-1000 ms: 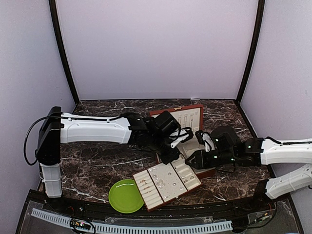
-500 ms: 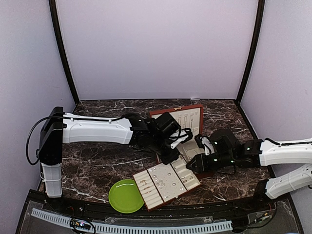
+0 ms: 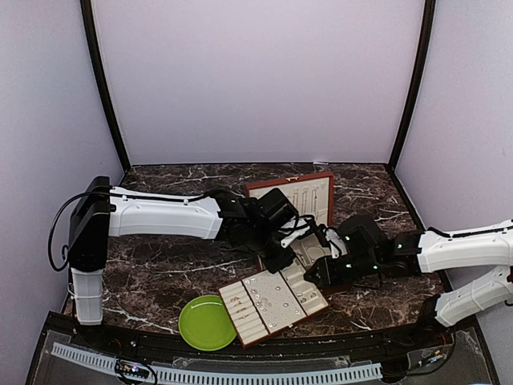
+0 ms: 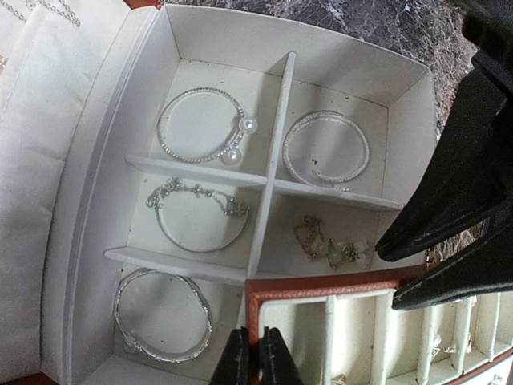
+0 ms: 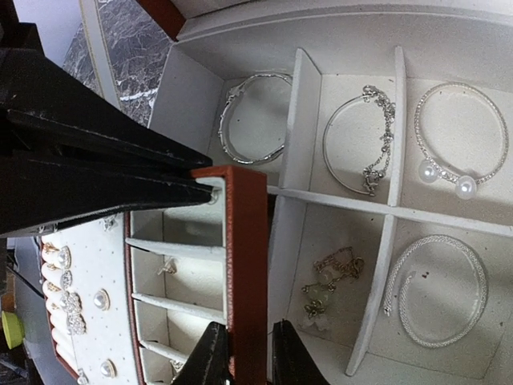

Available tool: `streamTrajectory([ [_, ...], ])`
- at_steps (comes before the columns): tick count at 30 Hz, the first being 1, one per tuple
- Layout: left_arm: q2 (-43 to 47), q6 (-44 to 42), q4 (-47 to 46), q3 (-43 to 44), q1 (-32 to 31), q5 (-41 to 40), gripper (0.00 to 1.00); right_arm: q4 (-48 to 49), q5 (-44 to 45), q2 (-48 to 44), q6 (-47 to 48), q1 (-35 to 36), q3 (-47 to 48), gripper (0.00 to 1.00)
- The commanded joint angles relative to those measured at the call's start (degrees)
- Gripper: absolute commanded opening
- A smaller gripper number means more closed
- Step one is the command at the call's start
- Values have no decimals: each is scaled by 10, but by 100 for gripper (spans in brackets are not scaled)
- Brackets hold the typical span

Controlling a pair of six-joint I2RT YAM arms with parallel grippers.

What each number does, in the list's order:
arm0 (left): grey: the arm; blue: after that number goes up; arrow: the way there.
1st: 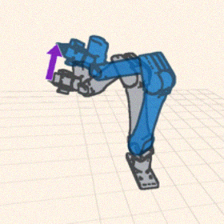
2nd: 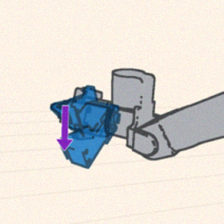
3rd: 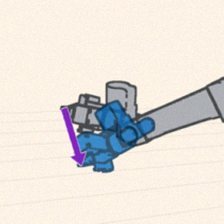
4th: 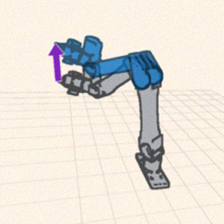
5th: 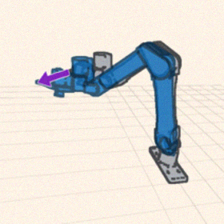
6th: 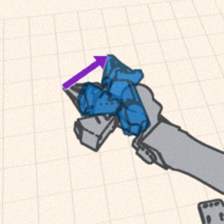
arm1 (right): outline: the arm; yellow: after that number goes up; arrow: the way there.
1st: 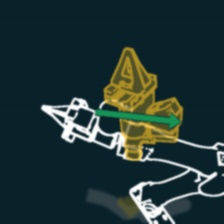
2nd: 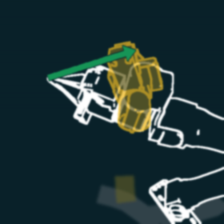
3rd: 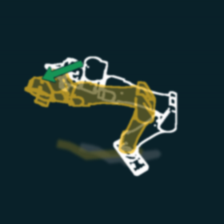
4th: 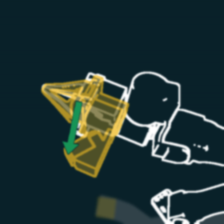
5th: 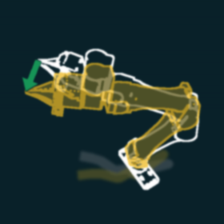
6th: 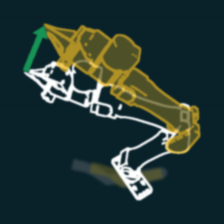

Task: Organize the mixed jewelry
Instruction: Pass from the left arm to the right

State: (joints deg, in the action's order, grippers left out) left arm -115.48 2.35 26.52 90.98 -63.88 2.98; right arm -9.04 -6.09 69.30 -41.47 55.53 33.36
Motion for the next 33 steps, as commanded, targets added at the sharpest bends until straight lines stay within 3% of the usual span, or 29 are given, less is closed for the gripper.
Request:
streamTrajectory([
  [1,12,6,-28,10,-3,26,0,-13,23,12,15,5,2,19],
  [16,-2,54,-48,27,14,22,2,-35,111,-29,51,7,22,0],
  [23,-20,62,-72,39,23,28,7,-68,181,-36,69,7,42,0],
  [33,-23,70,-106,49,32,20,32,-113,229,-40,76,0,58,0],
])
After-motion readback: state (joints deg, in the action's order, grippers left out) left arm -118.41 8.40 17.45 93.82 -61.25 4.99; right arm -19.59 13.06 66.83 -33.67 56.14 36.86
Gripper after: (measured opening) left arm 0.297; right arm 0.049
